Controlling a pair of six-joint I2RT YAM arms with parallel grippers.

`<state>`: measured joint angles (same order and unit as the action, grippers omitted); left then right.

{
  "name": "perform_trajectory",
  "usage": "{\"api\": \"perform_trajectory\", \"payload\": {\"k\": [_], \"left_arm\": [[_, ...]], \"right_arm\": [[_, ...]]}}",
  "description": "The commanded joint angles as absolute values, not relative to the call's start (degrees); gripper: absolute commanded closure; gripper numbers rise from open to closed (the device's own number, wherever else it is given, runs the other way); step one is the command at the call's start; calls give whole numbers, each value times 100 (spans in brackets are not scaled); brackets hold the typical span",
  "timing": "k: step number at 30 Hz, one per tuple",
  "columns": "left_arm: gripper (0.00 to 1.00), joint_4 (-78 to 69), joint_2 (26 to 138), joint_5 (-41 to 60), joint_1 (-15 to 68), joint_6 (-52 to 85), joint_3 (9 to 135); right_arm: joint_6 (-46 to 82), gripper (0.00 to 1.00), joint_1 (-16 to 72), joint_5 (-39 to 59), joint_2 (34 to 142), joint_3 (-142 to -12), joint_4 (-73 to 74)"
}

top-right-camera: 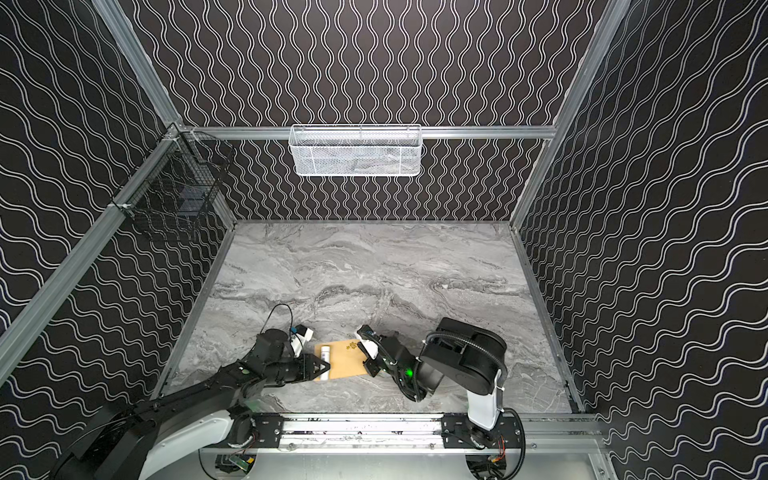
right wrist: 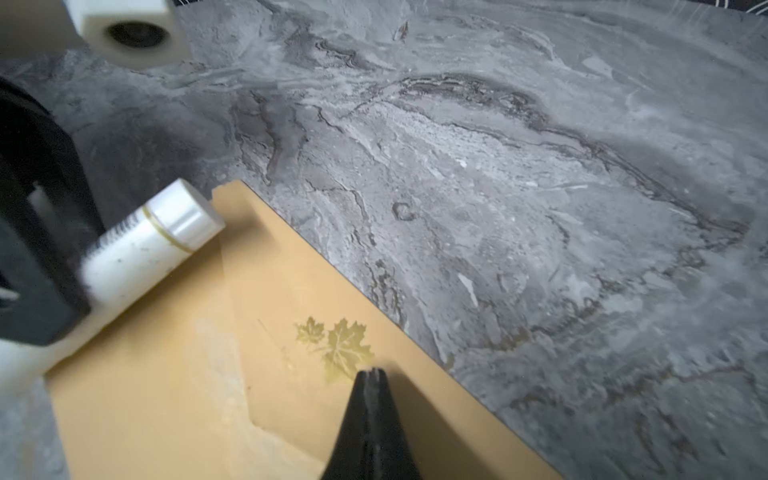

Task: Place the letter into the envelope and seal it

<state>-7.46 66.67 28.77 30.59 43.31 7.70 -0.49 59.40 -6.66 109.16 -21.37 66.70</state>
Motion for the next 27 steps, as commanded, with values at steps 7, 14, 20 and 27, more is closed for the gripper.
{"api": "perform_trajectory", "payload": {"k": [7, 14, 20, 27], "left_arm": [[100, -385, 6758, 2654, 3043, 4271, 729], [100, -377, 6701, 2628, 3042, 4298, 703], [100, -431, 6738, 2654, 3042, 4296, 694], [100, -239, 6483, 2641, 3046, 4214, 896]], "right_arm": [[-139, 100, 6347, -646, 11389, -2181, 6121], [-193, 100, 6537, -522, 11516, -2360, 5805], [-149, 100, 6609, -419, 11590, -2392, 5838], [-289, 100, 6617, -449, 11392, -2404, 5753]]}}
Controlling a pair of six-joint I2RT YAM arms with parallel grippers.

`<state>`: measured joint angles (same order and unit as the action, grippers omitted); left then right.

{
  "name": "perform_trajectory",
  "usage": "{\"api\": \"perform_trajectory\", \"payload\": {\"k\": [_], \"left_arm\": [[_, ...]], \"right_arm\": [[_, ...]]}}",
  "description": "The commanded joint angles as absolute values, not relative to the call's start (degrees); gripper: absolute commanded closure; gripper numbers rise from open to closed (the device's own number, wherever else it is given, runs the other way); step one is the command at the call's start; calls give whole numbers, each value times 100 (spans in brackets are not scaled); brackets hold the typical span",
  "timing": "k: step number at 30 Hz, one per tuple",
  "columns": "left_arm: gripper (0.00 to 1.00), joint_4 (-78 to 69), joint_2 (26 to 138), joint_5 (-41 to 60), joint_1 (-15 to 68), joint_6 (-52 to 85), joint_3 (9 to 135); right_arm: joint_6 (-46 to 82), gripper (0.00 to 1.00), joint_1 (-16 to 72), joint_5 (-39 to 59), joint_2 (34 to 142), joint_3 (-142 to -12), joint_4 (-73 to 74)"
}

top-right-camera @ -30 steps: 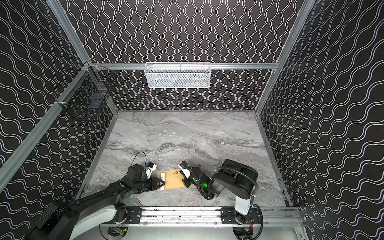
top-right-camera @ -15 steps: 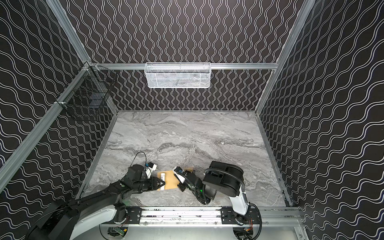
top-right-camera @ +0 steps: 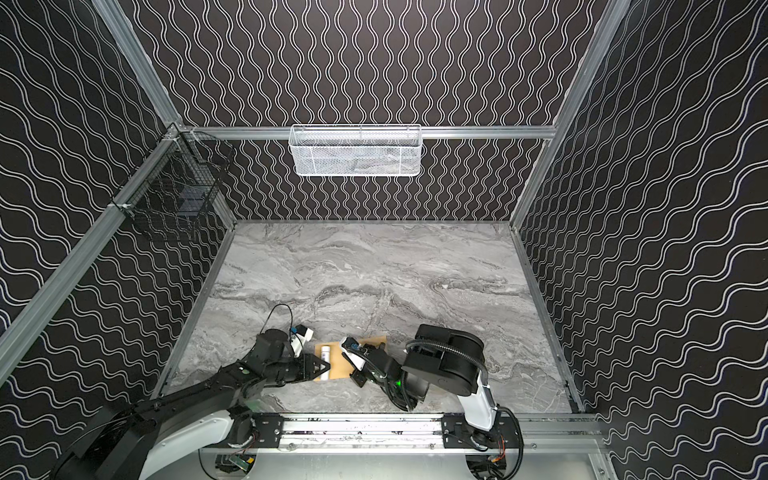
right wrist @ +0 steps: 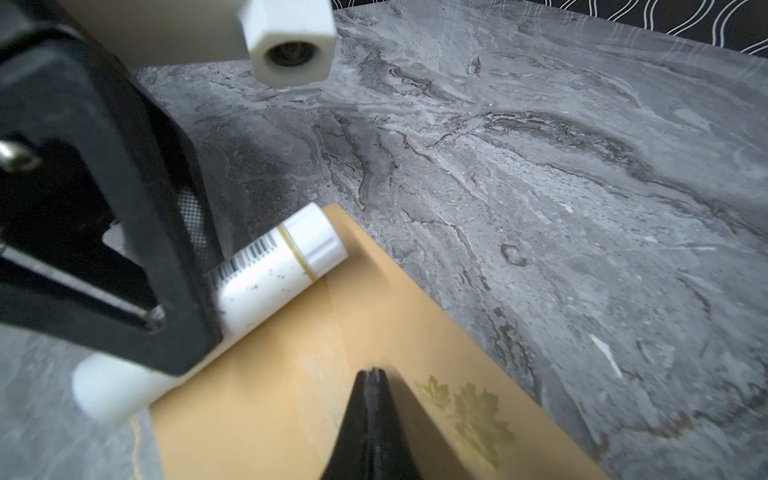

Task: Place the letter into the envelope and seal it

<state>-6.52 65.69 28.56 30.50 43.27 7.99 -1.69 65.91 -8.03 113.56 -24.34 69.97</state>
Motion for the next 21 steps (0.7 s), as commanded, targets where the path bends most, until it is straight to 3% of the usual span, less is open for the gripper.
{"api": "perform_trajectory", "payload": {"k": [1, 8, 21], "left_arm": [[100, -117, 6364, 2654, 3042, 4210, 971], [100, 642, 5450, 2526, 3046, 4318, 971], [100, 425, 5720, 2470, 3041, 4436, 704]], "right_arm": [[-309, 100, 6616, -441, 11395, -2401, 5787], [-397, 100, 6609, -512, 11070, -2411, 5764], [-794, 100, 6490, -536, 10537, -2730, 5782]]}}
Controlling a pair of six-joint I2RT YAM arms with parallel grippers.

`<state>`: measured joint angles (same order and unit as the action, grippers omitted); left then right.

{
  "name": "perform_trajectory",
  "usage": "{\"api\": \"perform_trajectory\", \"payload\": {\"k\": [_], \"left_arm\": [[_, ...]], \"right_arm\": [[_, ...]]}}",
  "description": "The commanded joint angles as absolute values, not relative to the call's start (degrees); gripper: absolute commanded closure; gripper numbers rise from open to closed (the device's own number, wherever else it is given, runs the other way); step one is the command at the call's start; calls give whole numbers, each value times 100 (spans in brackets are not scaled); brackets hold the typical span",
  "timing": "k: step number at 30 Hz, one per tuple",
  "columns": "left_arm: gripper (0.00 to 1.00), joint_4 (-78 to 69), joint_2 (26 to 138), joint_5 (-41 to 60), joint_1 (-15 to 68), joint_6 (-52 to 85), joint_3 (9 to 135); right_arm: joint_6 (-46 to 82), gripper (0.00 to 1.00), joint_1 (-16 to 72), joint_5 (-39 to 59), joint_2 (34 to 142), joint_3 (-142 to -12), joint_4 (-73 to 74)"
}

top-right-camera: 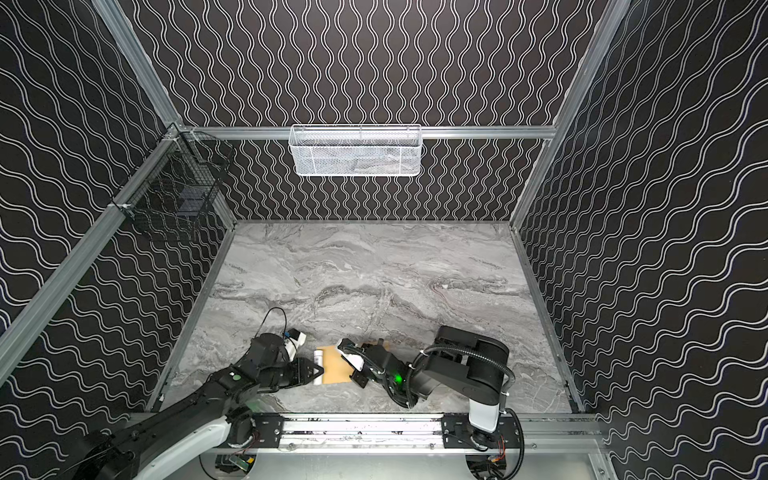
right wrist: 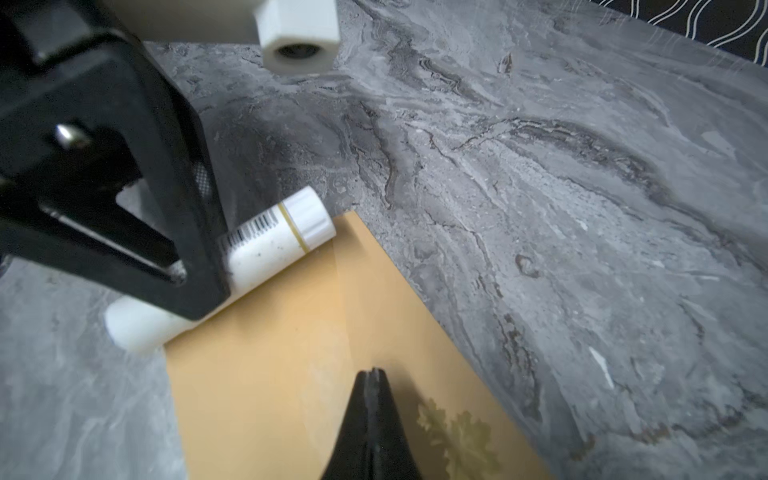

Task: Place the letter into the envelope and seal it

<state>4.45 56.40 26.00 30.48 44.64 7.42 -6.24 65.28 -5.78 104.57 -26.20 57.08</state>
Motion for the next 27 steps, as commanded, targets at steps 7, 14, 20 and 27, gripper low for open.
{"api": "perform_trajectory", "payload": {"k": [7, 14, 20, 27], "left_arm": [[100, 282, 5883, 2492, 3043, 4373, 711], [100, 472, 5685, 2417, 3044, 4325, 755], [100, 221, 5896, 2487, 3041, 4323, 738], [100, 168, 5940, 2479, 3043, 4307, 721]], "right_arm": [[-1036, 100, 6426, -461, 11493, -3130, 5814], [-895, 100, 6503, -248, 11591, -3156, 5456], [-958, 100, 6624, -244, 11739, -3370, 5221], [-864, 100, 6688, -168, 11721, -3403, 5234]]}}
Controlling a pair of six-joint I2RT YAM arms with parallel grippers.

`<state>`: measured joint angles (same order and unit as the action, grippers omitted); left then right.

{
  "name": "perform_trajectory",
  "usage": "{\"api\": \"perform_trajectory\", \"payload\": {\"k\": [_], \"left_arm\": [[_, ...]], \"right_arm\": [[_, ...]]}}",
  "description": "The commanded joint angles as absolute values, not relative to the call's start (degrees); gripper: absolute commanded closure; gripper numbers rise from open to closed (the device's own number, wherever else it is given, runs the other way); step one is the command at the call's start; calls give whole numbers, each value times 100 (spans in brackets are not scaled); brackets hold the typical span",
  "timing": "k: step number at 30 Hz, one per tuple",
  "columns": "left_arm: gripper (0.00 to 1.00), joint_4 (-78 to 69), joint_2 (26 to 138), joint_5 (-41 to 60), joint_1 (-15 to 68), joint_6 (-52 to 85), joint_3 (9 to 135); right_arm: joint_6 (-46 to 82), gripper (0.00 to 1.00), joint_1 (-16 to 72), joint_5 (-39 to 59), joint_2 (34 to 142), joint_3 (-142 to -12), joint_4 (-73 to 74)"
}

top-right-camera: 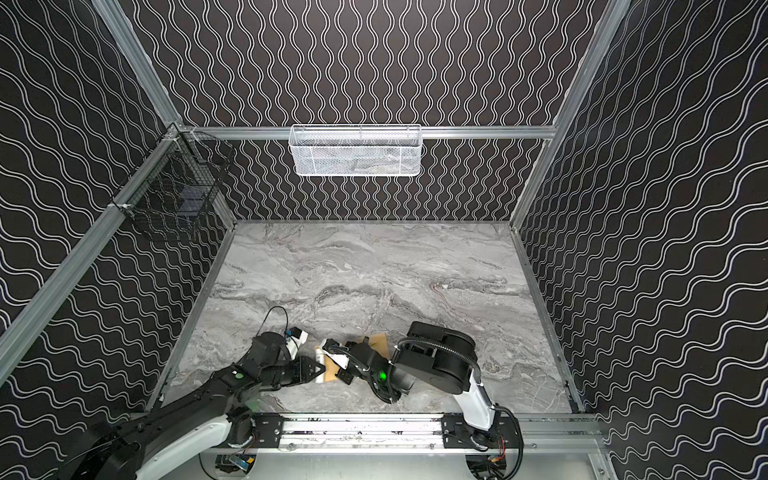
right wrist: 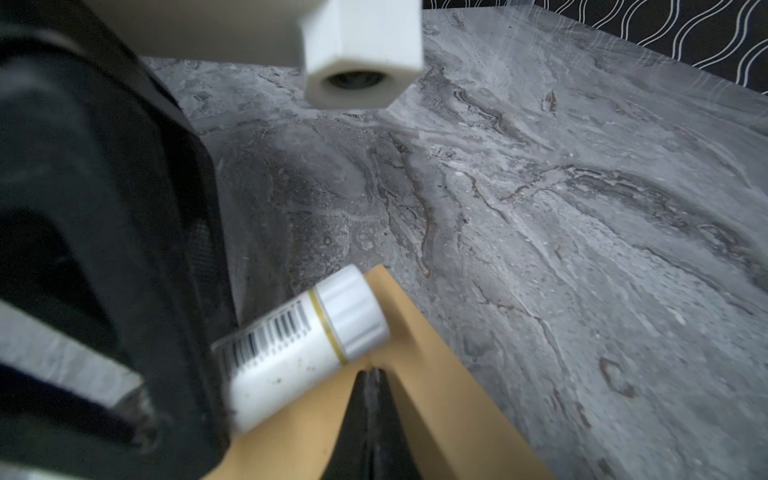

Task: Place the letter into the envelope and seal it

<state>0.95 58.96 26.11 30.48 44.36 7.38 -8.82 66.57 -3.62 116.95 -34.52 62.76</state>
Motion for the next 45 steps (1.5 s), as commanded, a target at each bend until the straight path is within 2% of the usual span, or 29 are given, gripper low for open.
{"api": "perform_trajectory", "payload": {"k": [1, 10, 15, 22, 30, 34, 40, 45], "left_arm": [[100, 153, 5957, 2472, 3047, 4307, 721], [100, 75, 5989, 2449, 3043, 4293, 712], [100, -55, 6148, 2479, 3043, 4298, 712], [100, 55, 6041, 2435, 3049, 4298, 712], [100, 114, 6029, 2417, 3033, 4291, 712], [100, 97, 6039, 2424, 3039, 4306, 704], [100, 202, 5960, 2408, 3032, 4298, 703], [100, 161, 6005, 2432, 3030, 4279, 711]], "right_arm": [[-844, 100, 6686, -184, 11665, -3372, 5259], [-765, 100, 6594, -762, 9843, -2587, 5340], [-861, 100, 6384, -1160, 10202, -2358, 5939], [-655, 100, 6324, -1045, 10835, -2331, 5933], [-254, 100, 6320, -1338, 10811, -1900, 5785], [119, 100, 6232, -1447, 11023, -1469, 6754], [608, 100, 6054, -1743, 11047, -1257, 6867], [911, 100, 5768, -1866, 10506, -1330, 6036]]}}
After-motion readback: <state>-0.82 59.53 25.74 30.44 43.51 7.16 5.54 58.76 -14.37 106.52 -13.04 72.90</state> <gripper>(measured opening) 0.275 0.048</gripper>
